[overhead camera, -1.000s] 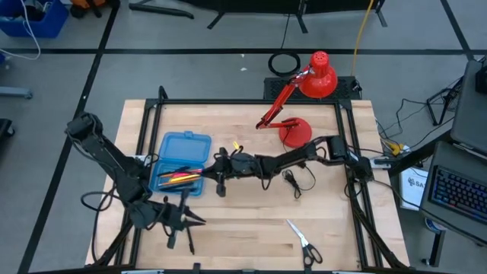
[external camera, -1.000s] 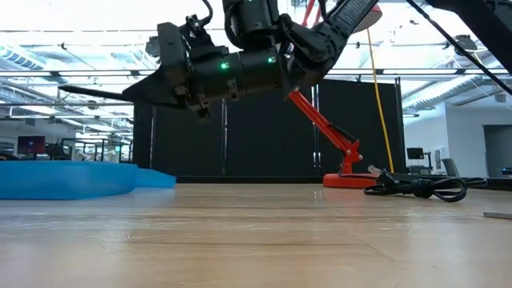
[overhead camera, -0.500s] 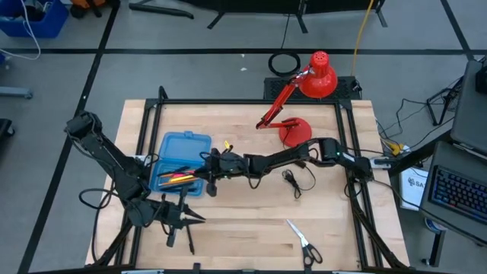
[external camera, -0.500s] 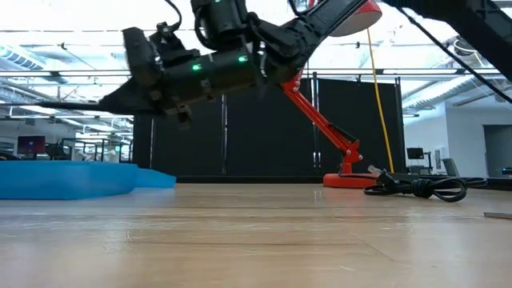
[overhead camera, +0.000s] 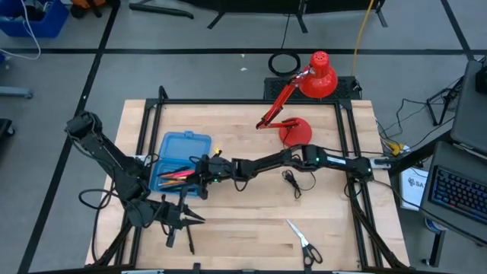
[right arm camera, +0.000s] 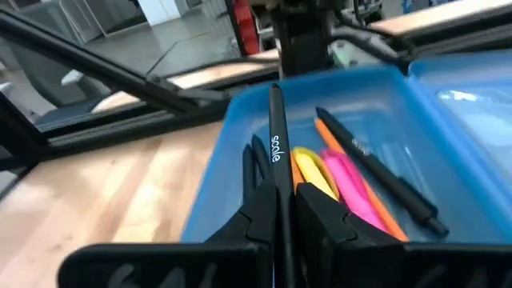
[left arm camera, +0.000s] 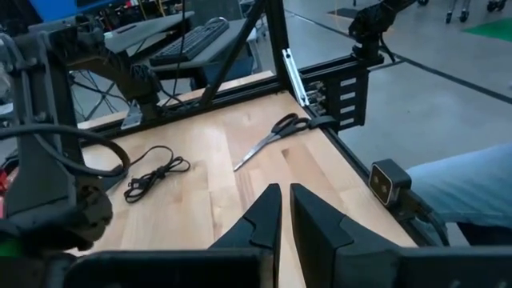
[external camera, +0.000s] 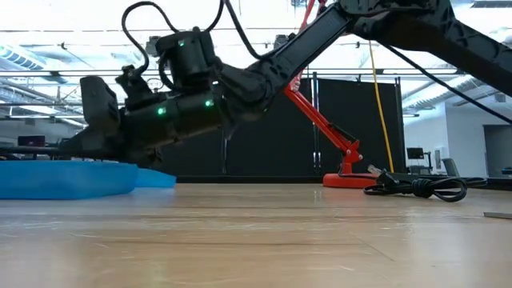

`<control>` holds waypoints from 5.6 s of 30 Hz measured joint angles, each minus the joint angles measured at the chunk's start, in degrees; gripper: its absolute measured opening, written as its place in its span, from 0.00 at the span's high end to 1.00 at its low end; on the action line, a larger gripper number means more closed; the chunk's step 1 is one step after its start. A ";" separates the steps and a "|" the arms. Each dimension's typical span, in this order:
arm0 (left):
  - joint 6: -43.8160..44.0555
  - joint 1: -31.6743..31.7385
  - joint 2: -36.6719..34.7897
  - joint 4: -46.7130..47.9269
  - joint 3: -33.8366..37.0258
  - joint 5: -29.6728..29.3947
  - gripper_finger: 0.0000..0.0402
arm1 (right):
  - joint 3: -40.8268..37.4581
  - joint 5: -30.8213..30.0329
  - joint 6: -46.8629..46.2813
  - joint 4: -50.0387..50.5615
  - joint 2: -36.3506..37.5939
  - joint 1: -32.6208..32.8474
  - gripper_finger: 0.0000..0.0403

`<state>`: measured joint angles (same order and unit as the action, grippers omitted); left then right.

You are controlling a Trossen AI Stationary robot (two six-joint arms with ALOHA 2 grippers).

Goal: Pick & place school supplies into a supply box
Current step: Put the black pen into the blue supply box

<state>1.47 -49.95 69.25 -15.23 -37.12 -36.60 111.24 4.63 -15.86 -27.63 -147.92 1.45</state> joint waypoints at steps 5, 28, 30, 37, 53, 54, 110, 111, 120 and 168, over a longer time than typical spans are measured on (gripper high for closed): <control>0.09 0.00 0.00 0.14 0.00 0.00 0.91 | 0.18 -0.11 -1.50 0.49 -0.08 -0.26 0.93; 0.36 -1.23 0.02 -0.03 0.00 0.02 0.91 | -0.02 -1.60 2.89 -1.67 -0.08 4.43 0.76; 0.29 -1.50 0.02 -0.50 0.00 0.00 0.91 | -0.04 -1.66 2.93 -1.84 -0.10 5.42 0.77; -0.19 -2.29 0.02 -1.79 0.00 -0.14 0.91 | -0.04 -1.80 2.36 -2.04 -0.08 9.77 0.79; 0.29 -2.27 0.04 -2.51 0.00 -2.51 0.91 | -0.07 -17.32 -2.36 4.28 -0.08 18.08 0.57; 0.31 -2.27 0.04 -2.77 0.00 -2.51 0.91 | 0.35 -18.33 -2.03 4.22 -0.08 18.44 0.55; 34.86 -6.87 8.61 30.58 -0.04 39.74 1.00 | 2.63 -32.10 9.42 28.66 7.50 23.52 0.99; 34.22 -6.38 9.19 30.27 -0.04 39.45 1.00 | 2.63 -32.52 9.27 29.31 7.74 23.62 0.99; 30.15 -0.53 15.78 27.06 -0.02 45.32 1.00 | 2.10 -34.80 8.88 29.78 7.83 23.96 1.00; 15.40 13.52 21.55 14.95 0.02 53.04 1.00 | -1.36 -61.86 -1.64 42.47 10.85 27.43 1.00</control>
<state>16.87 -36.43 90.80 -0.28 -37.10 16.44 109.87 -57.23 -17.50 14.84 -137.08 28.88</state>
